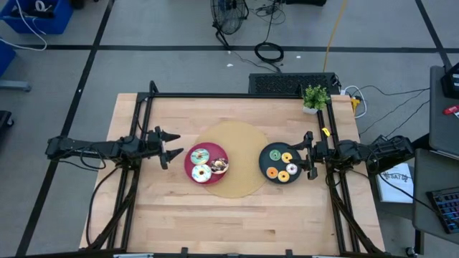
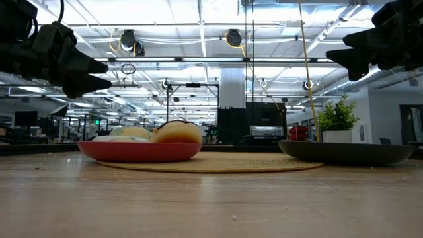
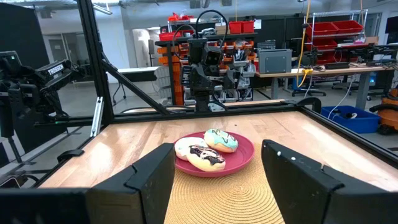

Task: Pick & Place donuts
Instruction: Return to Home Position

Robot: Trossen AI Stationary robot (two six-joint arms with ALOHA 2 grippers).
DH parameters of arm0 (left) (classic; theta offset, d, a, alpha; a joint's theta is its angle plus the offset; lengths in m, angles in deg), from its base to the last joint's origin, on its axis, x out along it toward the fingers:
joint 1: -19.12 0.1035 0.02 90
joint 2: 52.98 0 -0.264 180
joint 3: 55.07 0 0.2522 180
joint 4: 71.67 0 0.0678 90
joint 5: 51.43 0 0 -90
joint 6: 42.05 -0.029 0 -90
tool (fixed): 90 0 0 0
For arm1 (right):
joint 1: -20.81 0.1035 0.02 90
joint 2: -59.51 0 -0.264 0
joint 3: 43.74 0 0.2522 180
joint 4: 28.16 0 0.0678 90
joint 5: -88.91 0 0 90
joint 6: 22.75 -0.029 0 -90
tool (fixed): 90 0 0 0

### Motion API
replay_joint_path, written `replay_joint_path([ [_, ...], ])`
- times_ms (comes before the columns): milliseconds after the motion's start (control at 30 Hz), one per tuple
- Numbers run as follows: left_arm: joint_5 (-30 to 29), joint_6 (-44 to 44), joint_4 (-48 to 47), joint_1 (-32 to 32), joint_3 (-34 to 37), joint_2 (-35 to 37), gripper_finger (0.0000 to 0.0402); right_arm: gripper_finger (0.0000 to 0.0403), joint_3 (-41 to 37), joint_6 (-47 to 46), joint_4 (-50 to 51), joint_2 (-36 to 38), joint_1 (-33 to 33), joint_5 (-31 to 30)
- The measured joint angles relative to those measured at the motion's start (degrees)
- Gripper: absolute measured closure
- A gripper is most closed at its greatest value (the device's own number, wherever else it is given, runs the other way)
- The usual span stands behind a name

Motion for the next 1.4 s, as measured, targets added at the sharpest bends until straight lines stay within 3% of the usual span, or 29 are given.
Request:
replay_joint_path([
  [1400,0.0,0.0,0.0,0.0,0.0,0.0,0.0086,0.0177,0.0,0.0,0.0,0.0,0.0,0.0],
])
